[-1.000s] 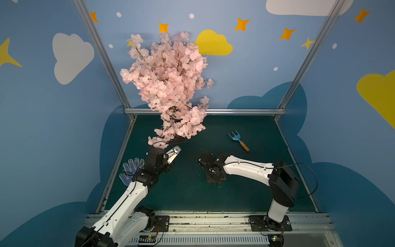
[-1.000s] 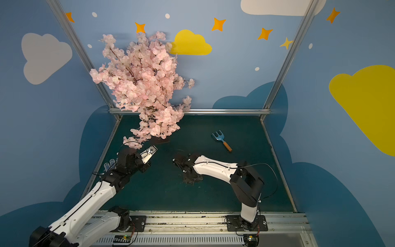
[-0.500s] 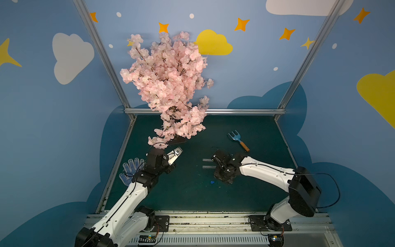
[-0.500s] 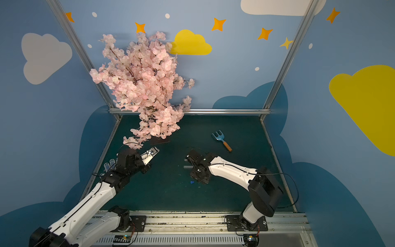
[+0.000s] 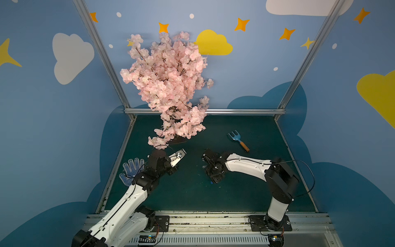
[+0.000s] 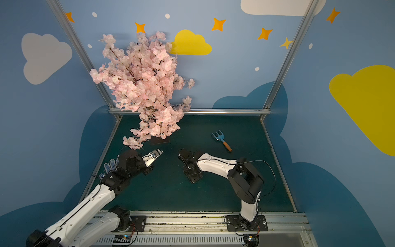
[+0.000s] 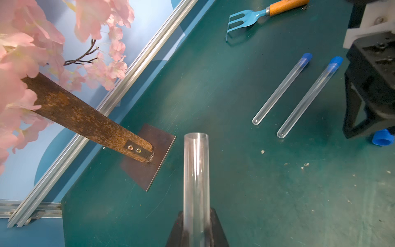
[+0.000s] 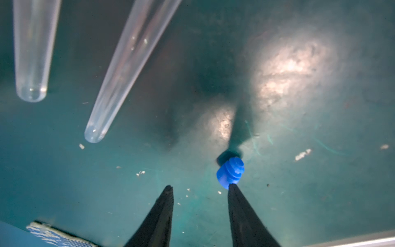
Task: Insert stoppers into test tubes
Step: Adjust the stopper at the center of the board.
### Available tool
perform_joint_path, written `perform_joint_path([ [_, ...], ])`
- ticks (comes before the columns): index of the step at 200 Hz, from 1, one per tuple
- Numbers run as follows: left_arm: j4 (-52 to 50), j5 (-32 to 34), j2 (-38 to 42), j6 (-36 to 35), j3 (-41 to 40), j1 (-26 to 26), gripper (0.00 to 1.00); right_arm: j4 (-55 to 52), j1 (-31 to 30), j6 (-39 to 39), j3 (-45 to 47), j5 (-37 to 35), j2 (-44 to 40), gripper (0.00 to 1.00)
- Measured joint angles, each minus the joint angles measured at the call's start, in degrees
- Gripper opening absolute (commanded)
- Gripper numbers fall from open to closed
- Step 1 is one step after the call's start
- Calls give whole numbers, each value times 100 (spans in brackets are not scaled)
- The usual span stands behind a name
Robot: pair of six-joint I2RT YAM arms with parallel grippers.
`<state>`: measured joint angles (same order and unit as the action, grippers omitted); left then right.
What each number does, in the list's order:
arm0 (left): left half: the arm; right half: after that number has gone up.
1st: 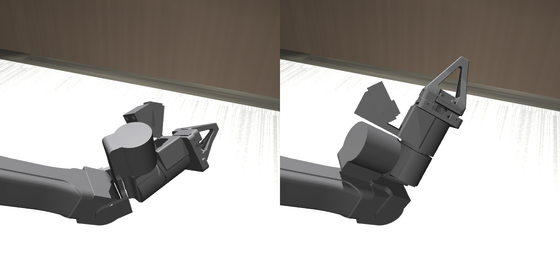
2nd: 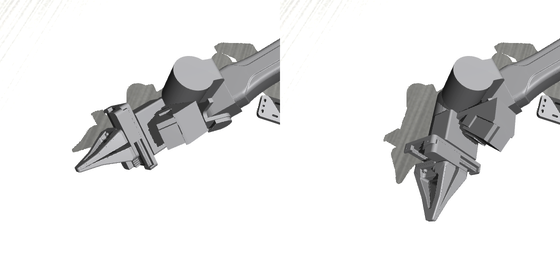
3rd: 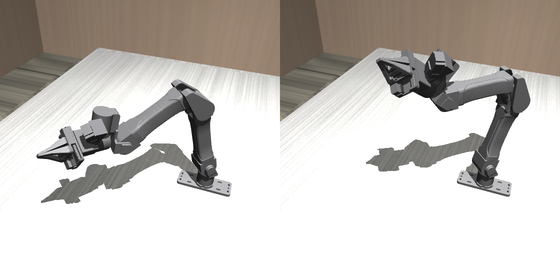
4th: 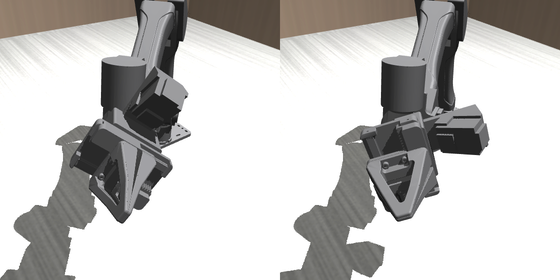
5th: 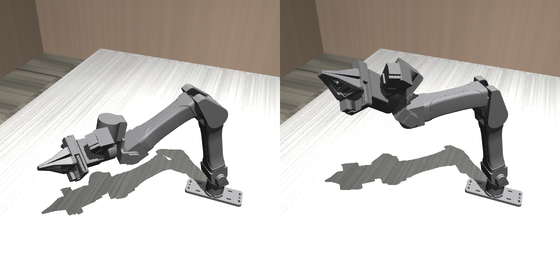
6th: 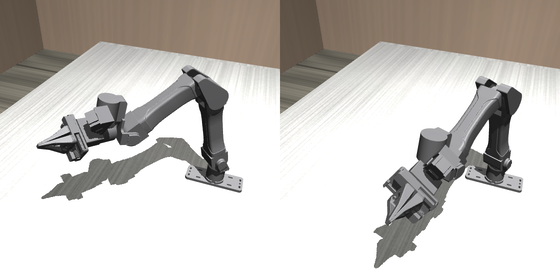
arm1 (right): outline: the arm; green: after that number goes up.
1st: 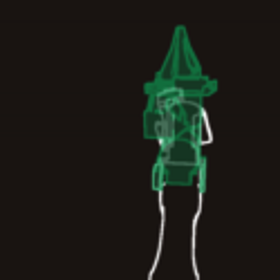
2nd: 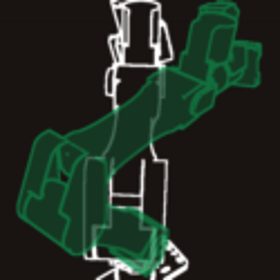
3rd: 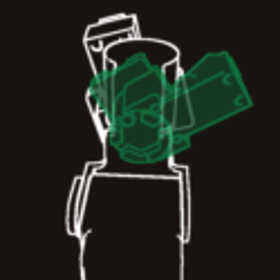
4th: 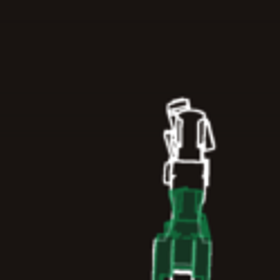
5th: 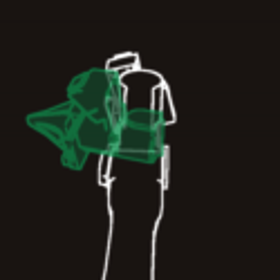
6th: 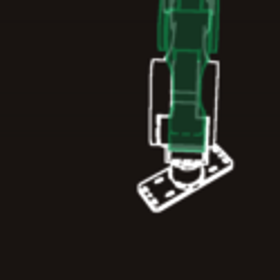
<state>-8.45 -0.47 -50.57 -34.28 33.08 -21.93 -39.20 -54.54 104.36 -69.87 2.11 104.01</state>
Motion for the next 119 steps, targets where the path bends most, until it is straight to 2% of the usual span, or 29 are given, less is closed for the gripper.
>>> perform_joint_path([
  [119,42,0,55,-2,0,-92,2,-442,-2,369,-24,70,22,42],
])
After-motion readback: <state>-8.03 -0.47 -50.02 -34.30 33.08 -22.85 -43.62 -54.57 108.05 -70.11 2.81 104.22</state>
